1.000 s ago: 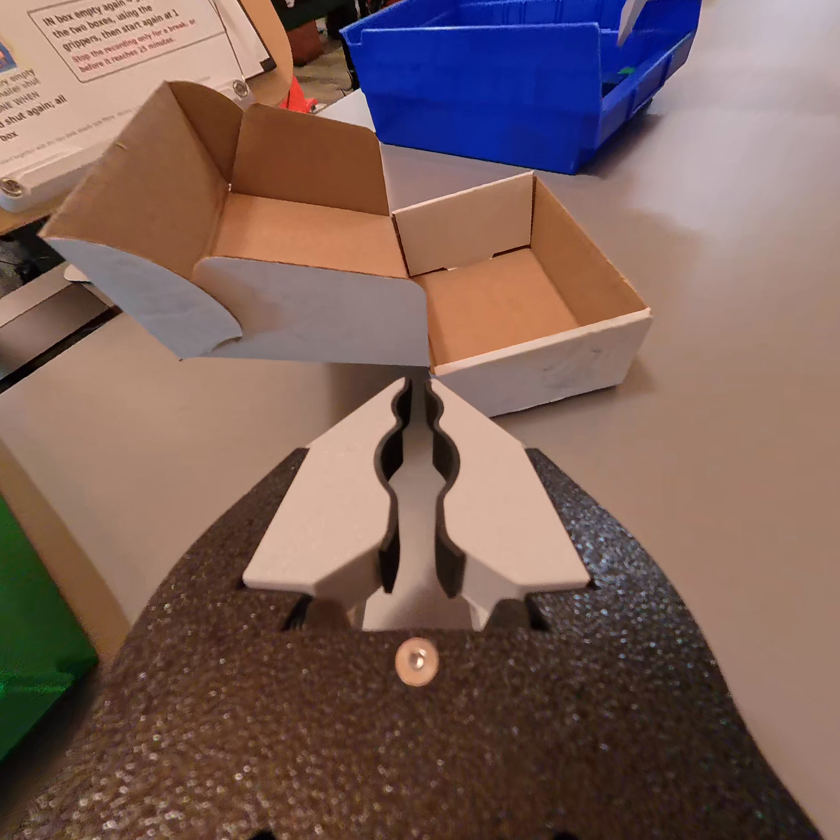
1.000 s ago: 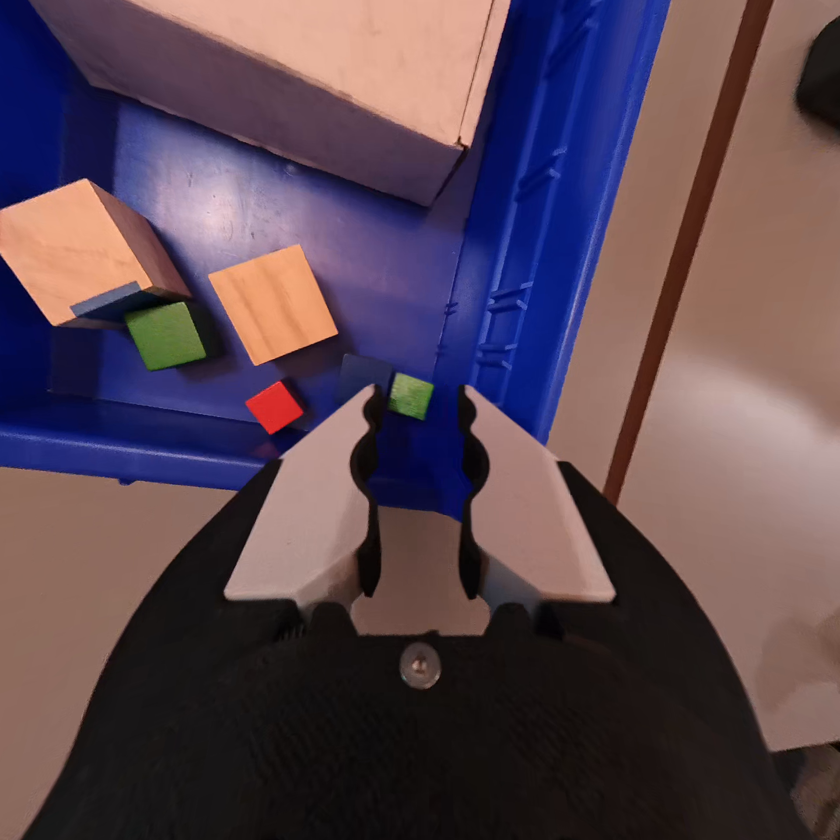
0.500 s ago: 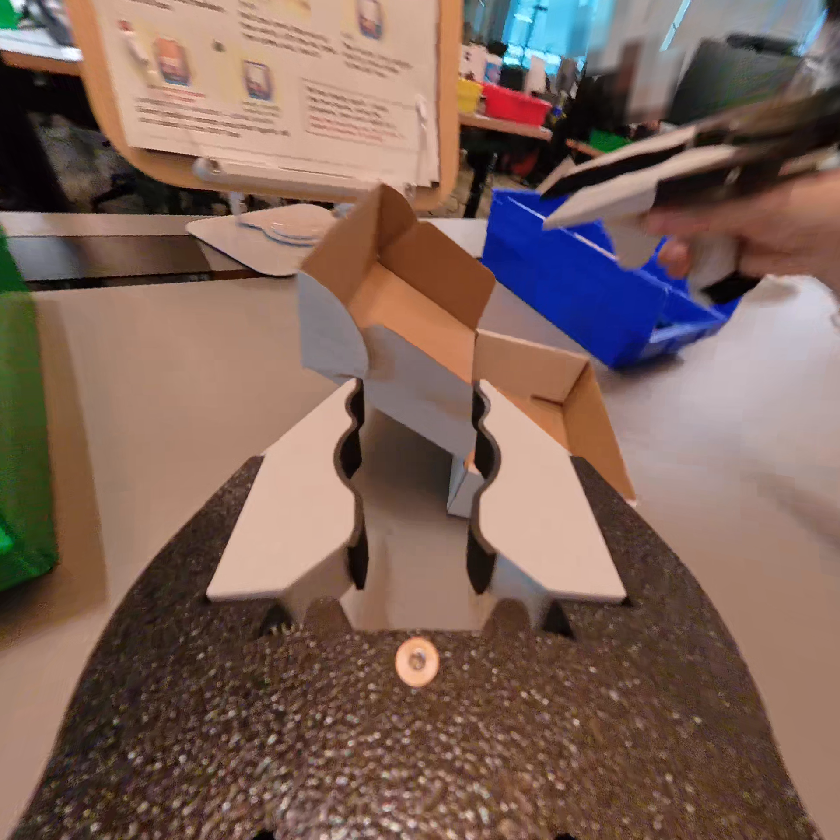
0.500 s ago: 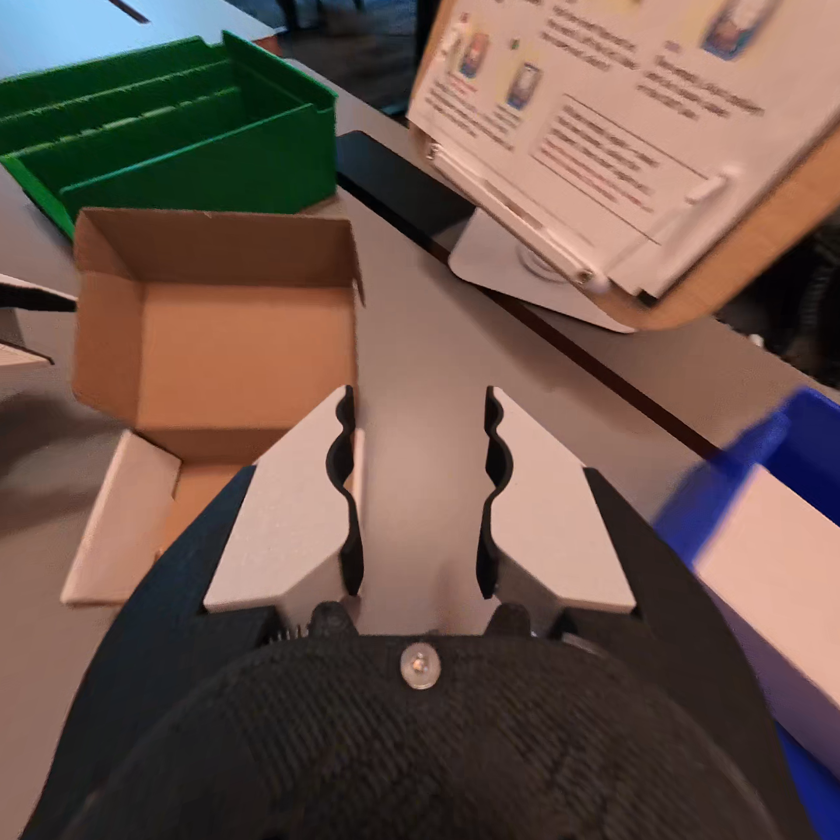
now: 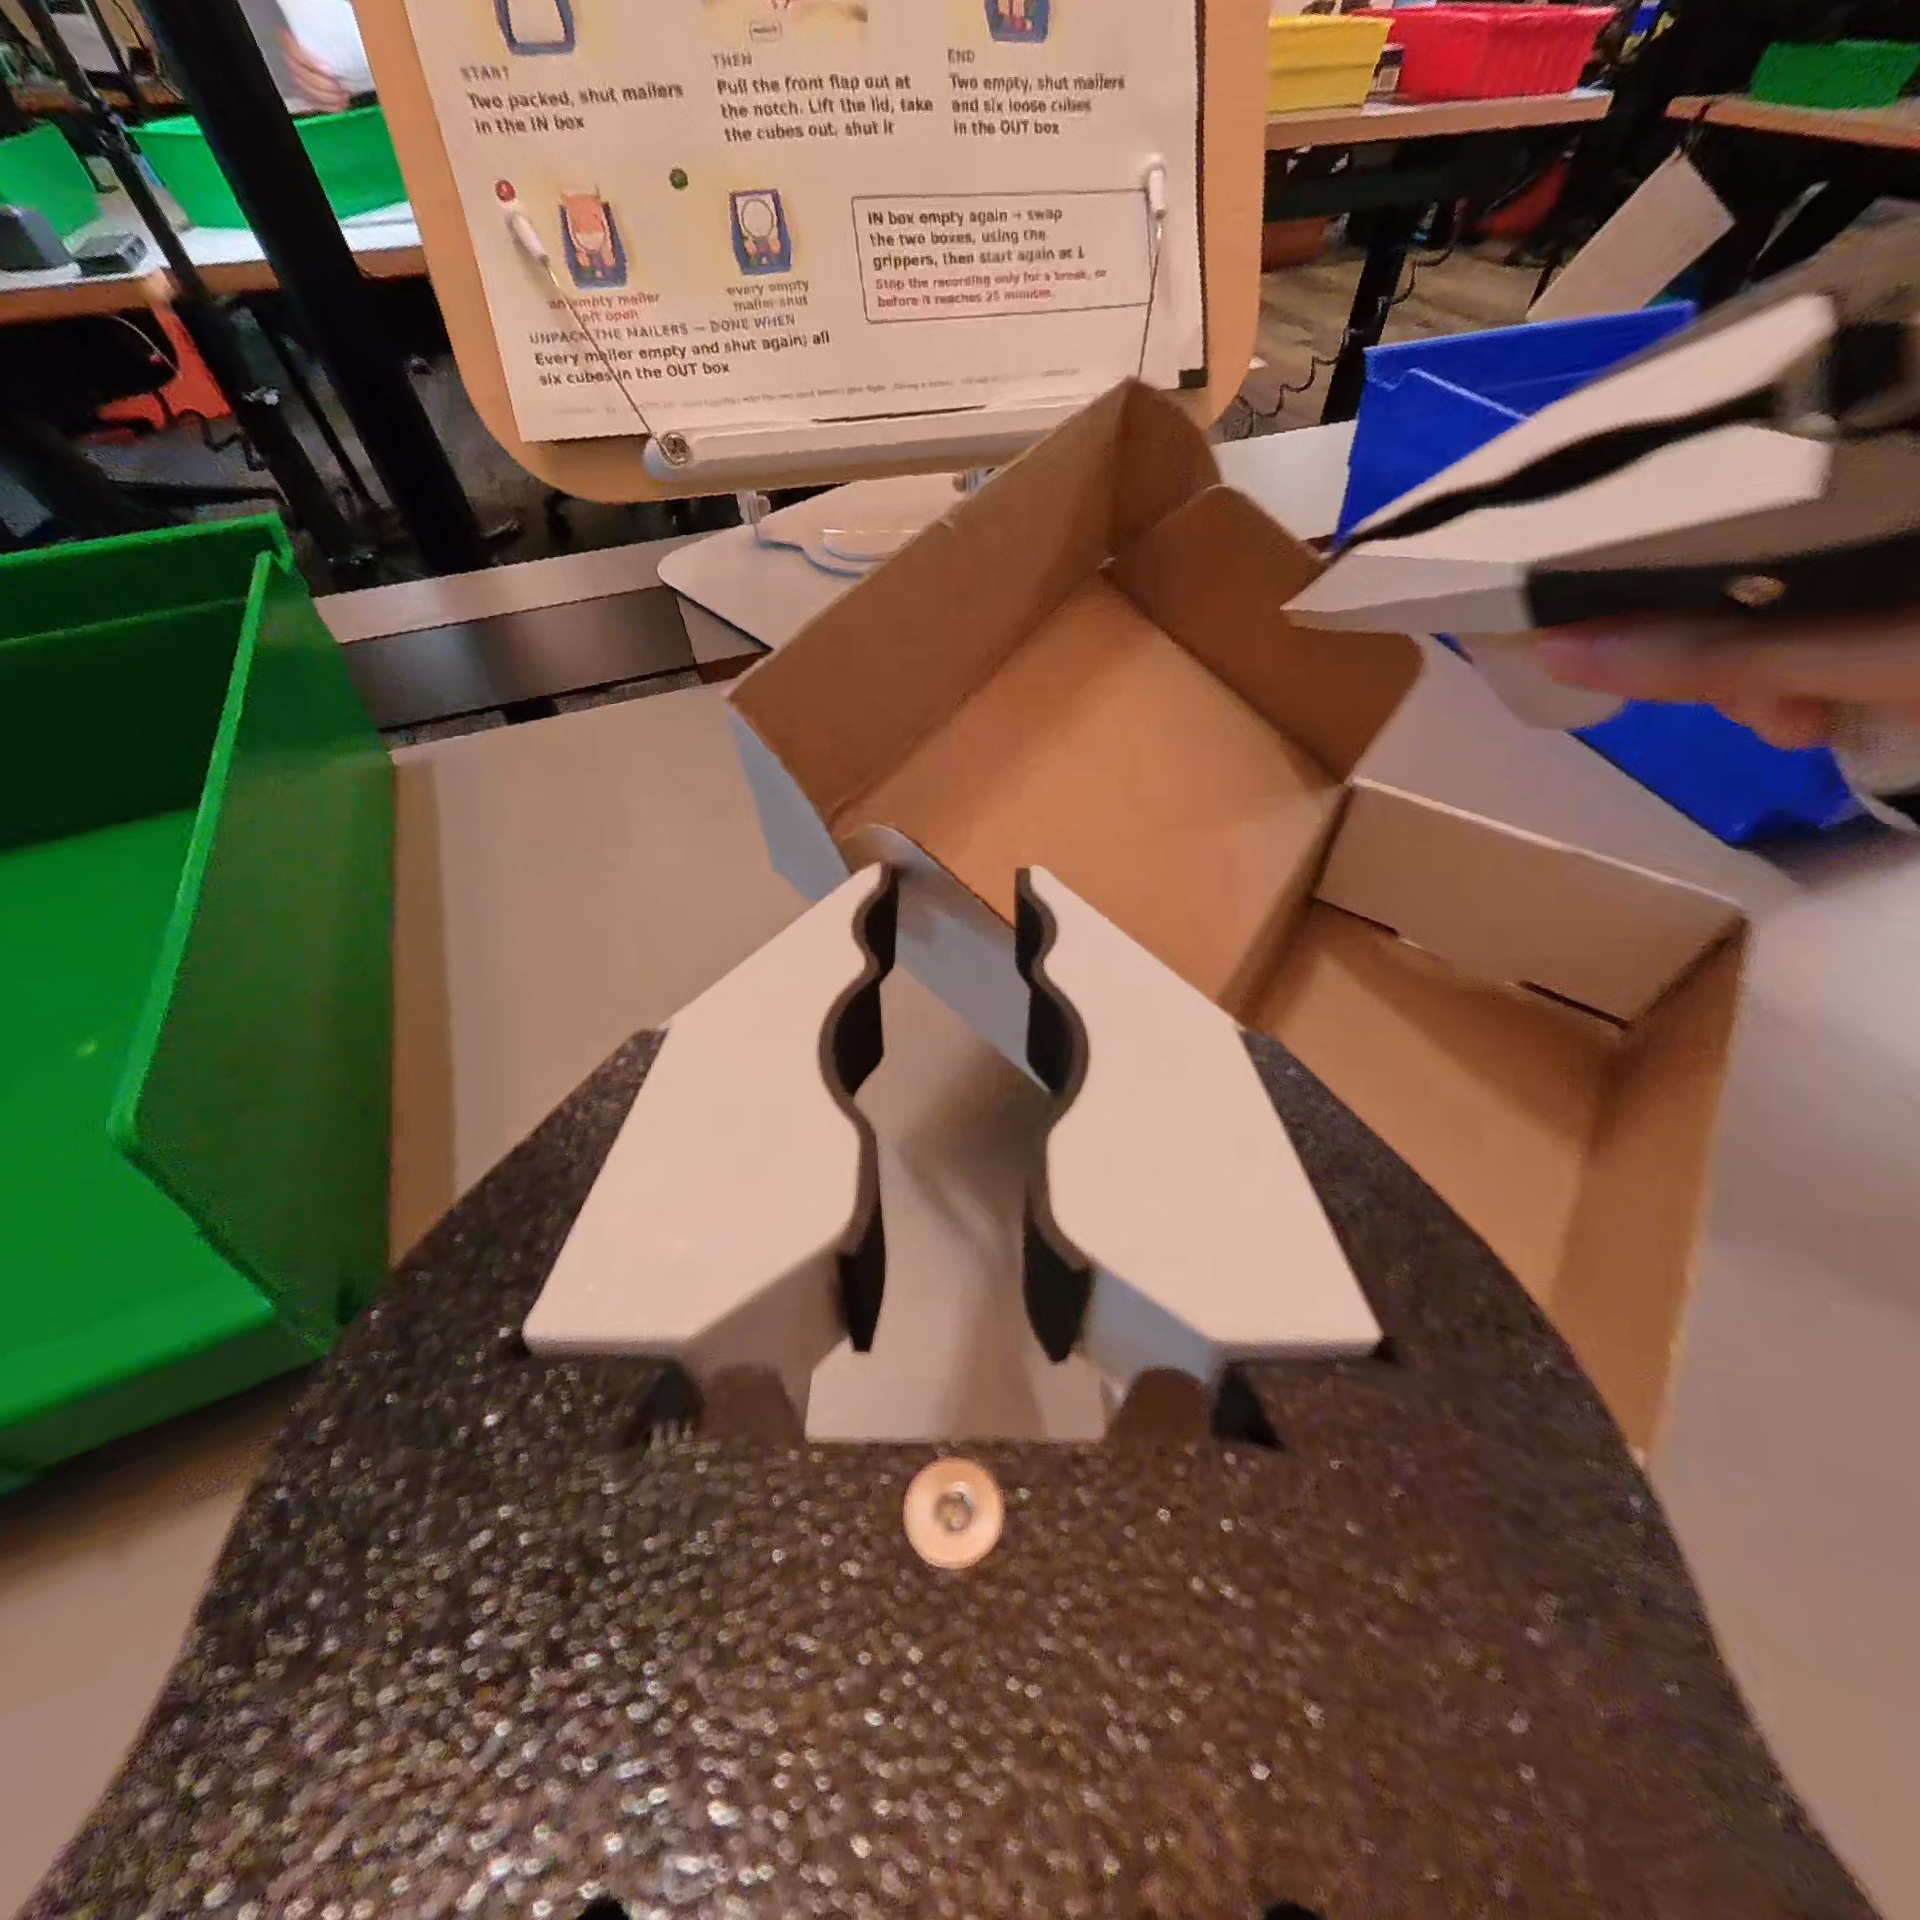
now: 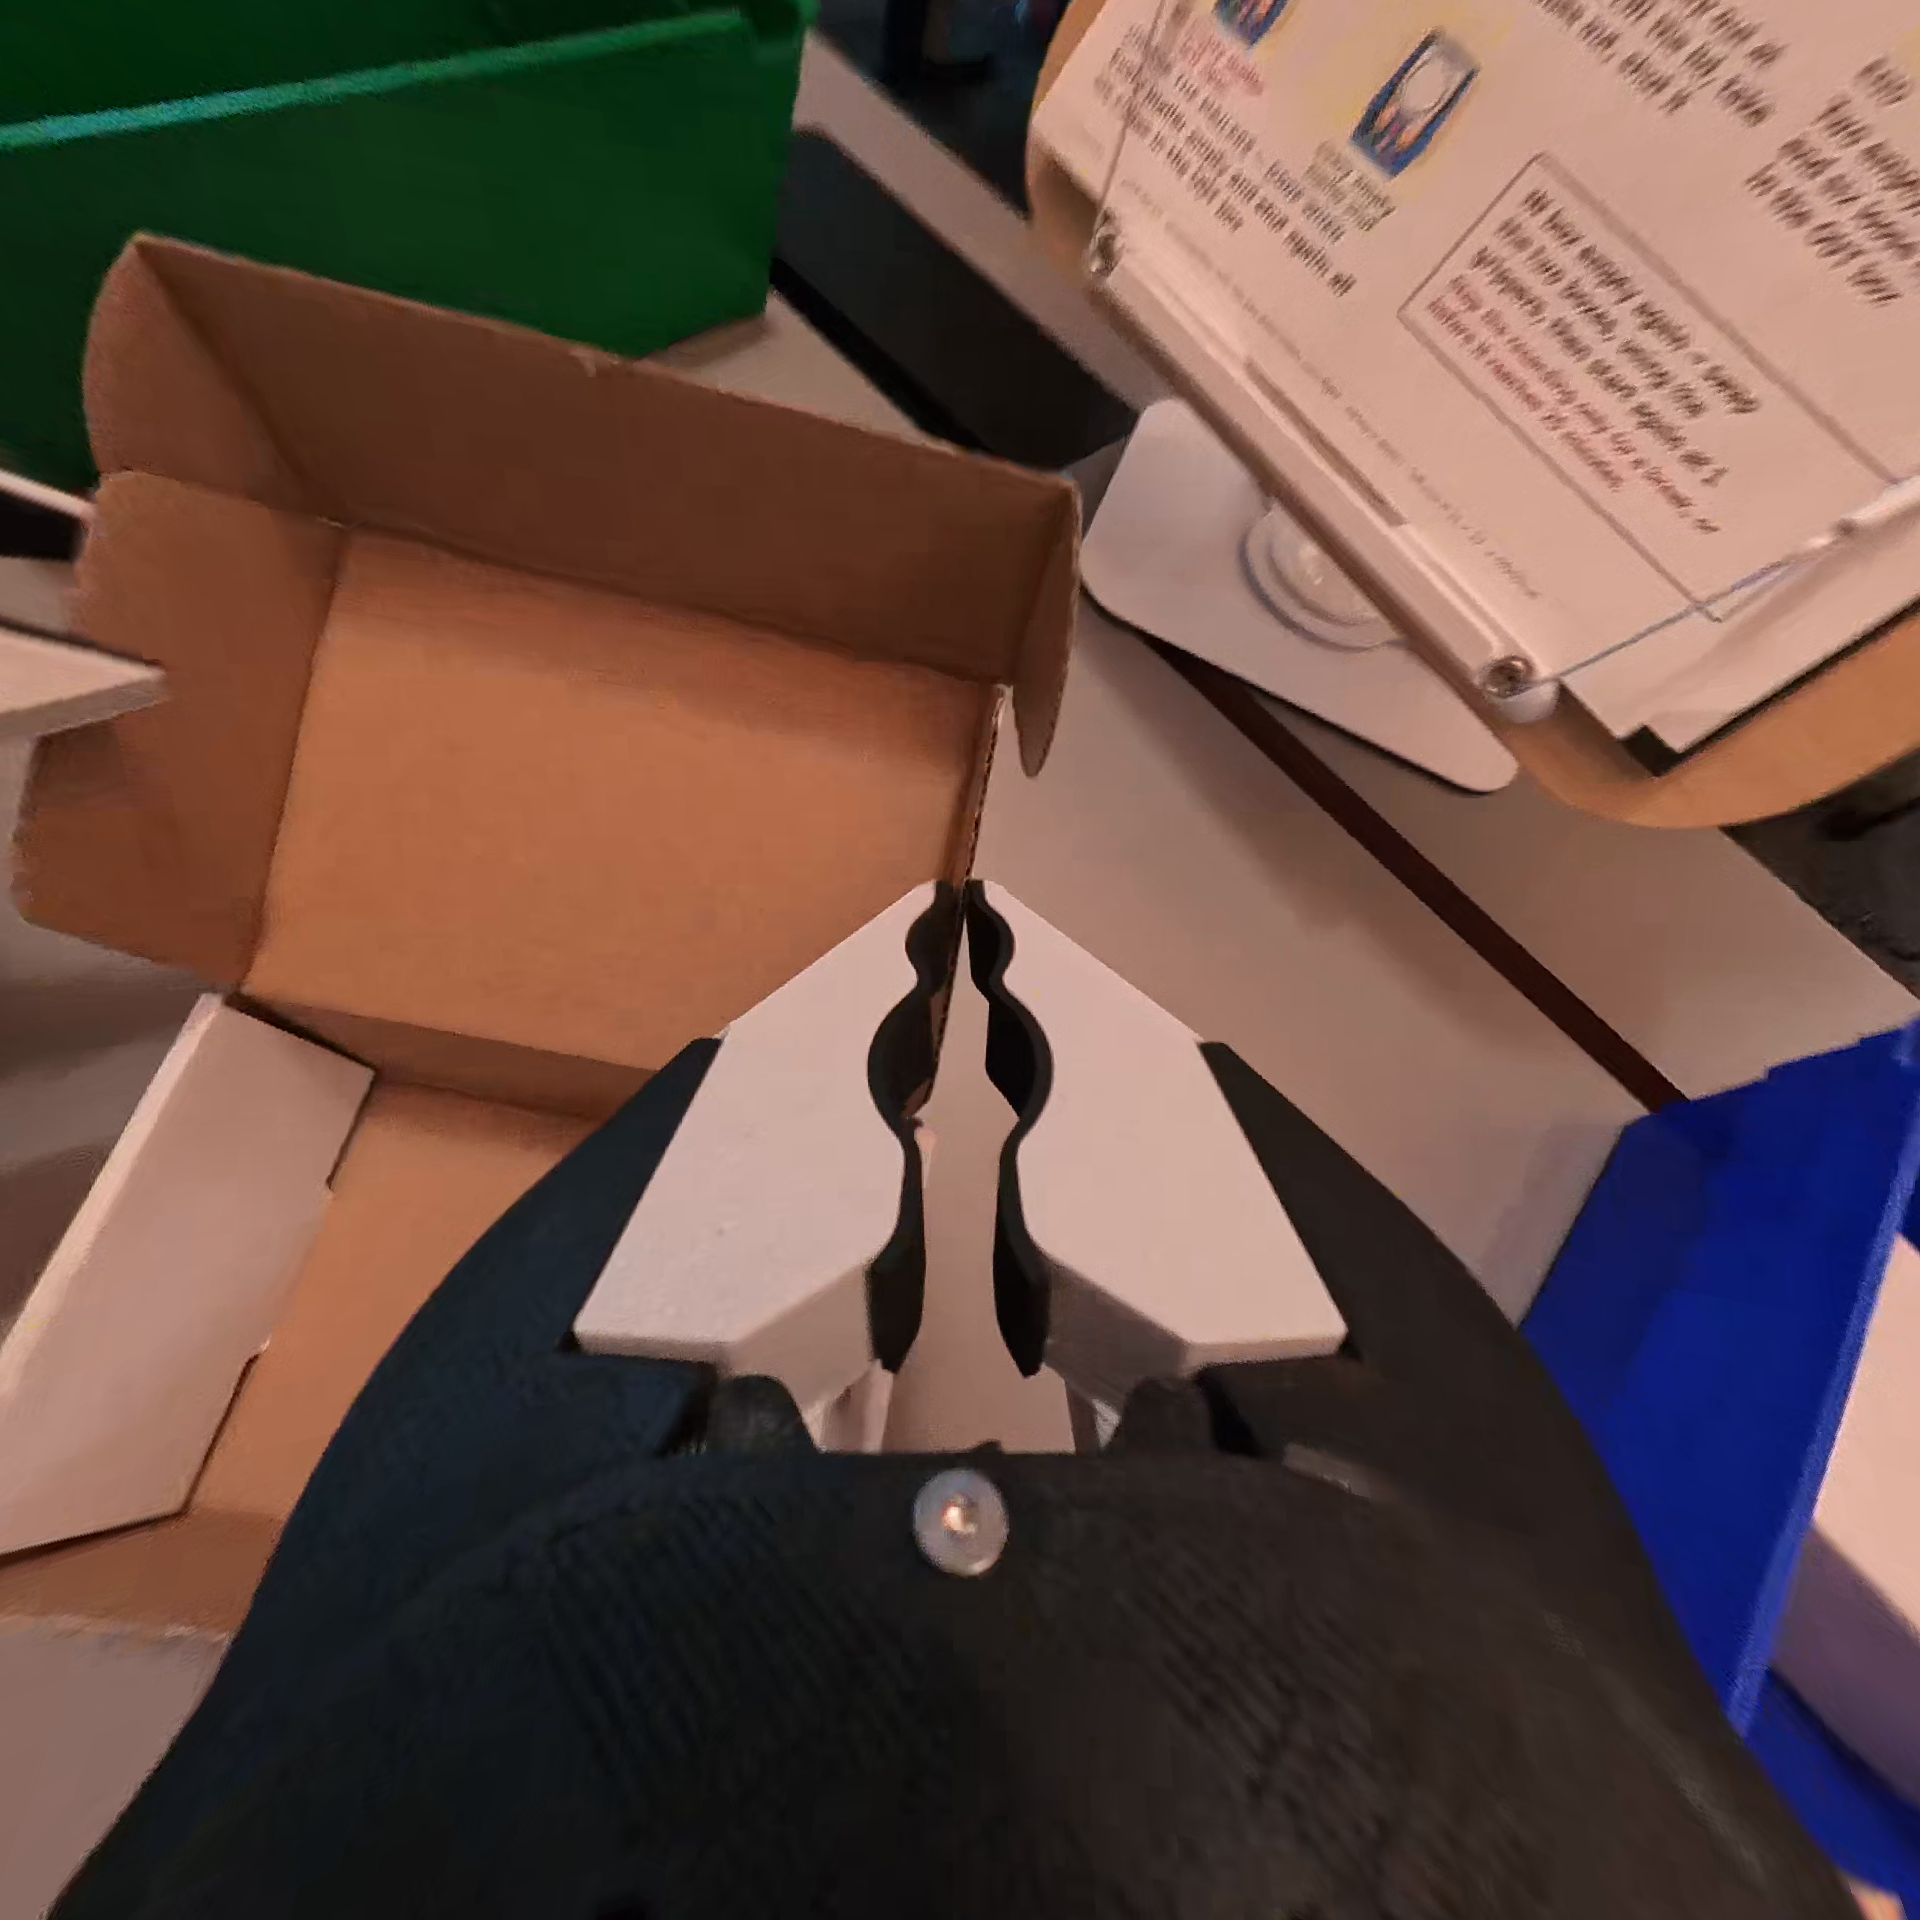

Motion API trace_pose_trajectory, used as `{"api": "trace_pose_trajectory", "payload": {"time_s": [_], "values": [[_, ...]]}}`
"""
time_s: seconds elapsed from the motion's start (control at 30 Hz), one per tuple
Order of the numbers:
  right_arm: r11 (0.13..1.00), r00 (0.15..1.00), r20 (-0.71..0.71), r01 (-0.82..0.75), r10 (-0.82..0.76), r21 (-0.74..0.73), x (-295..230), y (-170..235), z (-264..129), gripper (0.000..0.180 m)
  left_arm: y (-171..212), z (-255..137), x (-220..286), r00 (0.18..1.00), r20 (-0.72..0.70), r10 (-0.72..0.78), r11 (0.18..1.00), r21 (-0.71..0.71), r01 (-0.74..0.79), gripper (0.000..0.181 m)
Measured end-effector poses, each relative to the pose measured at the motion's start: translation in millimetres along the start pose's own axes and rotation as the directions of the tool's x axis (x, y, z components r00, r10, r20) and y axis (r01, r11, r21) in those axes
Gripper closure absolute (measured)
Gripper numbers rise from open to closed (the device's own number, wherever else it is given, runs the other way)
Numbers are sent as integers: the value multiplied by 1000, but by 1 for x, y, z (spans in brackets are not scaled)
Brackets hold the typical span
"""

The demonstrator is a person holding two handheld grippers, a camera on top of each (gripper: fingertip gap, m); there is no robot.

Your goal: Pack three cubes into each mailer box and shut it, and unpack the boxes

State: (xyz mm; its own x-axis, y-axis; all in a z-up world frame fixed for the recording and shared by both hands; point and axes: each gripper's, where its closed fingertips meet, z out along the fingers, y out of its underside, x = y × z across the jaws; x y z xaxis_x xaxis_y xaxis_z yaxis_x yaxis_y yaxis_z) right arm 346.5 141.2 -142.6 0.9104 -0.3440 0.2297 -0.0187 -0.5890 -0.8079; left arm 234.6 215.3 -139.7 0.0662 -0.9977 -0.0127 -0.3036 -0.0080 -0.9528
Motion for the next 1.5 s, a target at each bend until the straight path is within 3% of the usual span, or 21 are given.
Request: {"api": "trace_pose_trajectory", "payload": {"time_s": [0.03,0.2,0.4,0.5,0.67,0.8,0.97,1.1,1.27,1.33,1.4,1.5], "values": [[999,999,-30,-17,18,37,-1,2,-8,179,-1,4,0,1000,1,3,1000,-12,-3,162],[975,974,-185,-92,131,204,-7,18,-43,178,-6,12,4,998,30,54,998,-22,-53,173],[953,933,-322,-63,162,298,-30,45,-82,177,-12,-19,35,974,86,212,948,226,-226,175],[930,923,-303,-127,238,345,-44,49,-98,177,-6,-42,44,951,142,274,908,289,-305,176],[899,907,-296,-165,300,405,-65,58,-113,177,4,-73,56,974,117,192,910,350,-221,177],[851,895,-206,-271,395,451,-73,64,-122,177,8,-86,74,1000,-4,18,924,381,-16,176],[880,912,-223,-230,344,416,-83,80,-132,177,25,-97,84,984,89,153,928,330,-174,177],[939,952,-223,-134,211,316,-99,99,-138,173,52,-110,85,957,132,256,930,237,-282,179],[949,915,-402,87,44,303,-105,107,-170,108,63,-121,91,918,134,372,910,144,-390,177],[915,827,-551,302,-113,266,-109,99,-187,108,63,-123,94,905,124,406,896,141,-421,177],[820,705,-665,517,-246,245,-117,75,-198,118,65,-123,95,907,101,408,897,140,-419,177],[751,597,-701,646,-390,132,-121,58,-186,119,72,-120,91,918,71,390,912,109,-395,175]]}}
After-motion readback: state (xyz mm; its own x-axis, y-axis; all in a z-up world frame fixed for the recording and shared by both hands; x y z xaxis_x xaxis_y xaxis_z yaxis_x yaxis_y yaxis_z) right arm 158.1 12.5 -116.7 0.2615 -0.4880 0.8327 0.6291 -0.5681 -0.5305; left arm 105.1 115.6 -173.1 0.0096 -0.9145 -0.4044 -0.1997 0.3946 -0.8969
